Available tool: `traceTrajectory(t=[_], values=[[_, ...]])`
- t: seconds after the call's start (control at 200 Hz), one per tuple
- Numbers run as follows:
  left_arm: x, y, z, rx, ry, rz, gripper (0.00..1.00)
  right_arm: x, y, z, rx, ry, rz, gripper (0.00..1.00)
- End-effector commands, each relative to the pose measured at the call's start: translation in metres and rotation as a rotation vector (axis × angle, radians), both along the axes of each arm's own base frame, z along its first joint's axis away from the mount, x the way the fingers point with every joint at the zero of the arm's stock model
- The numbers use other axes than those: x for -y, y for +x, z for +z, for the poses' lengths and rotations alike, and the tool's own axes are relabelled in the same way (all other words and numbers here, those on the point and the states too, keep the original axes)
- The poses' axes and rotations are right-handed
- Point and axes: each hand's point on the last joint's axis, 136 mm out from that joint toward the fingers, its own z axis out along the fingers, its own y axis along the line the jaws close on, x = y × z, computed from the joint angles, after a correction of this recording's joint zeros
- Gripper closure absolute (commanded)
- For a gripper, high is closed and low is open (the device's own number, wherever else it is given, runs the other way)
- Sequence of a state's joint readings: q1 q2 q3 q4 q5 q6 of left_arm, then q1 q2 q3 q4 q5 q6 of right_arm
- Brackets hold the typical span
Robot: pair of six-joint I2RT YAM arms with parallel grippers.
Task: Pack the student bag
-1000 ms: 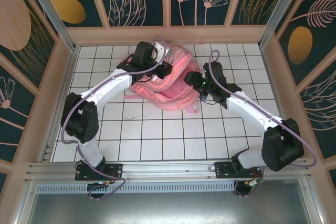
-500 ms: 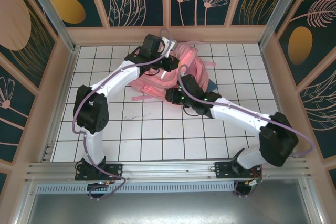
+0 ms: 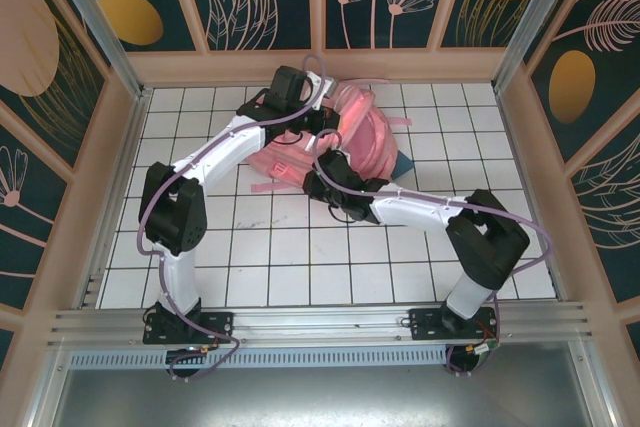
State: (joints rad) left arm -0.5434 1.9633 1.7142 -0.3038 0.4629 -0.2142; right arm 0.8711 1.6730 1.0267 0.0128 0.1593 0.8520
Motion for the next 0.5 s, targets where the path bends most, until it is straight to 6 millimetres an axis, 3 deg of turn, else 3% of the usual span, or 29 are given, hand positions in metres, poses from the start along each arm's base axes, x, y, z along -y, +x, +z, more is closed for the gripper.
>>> traceTrajectory(t=[0.0,0.13,0.27,0.495], values=[[0.004,-0.004,0.045,0.120,-0.072,-0.036,1.00,-0.009,0.024,0.019,0.075,0.037,-0.063,0.71],[0.005,-0.005,0.048,0.122,-0.080,-0.042,1.00,-0.011,0.030,0.008,0.053,0.016,-0.072,0.70],[0.006,-0.007,0.045,0.111,-0.082,-0.055,1.00,-0.018,0.033,0.012,0.074,0.017,-0.050,0.67],[0.005,-0.009,0.046,0.115,-0.079,-0.060,1.00,-0.012,0.037,0.015,0.111,-0.023,-0.070,0.79]])
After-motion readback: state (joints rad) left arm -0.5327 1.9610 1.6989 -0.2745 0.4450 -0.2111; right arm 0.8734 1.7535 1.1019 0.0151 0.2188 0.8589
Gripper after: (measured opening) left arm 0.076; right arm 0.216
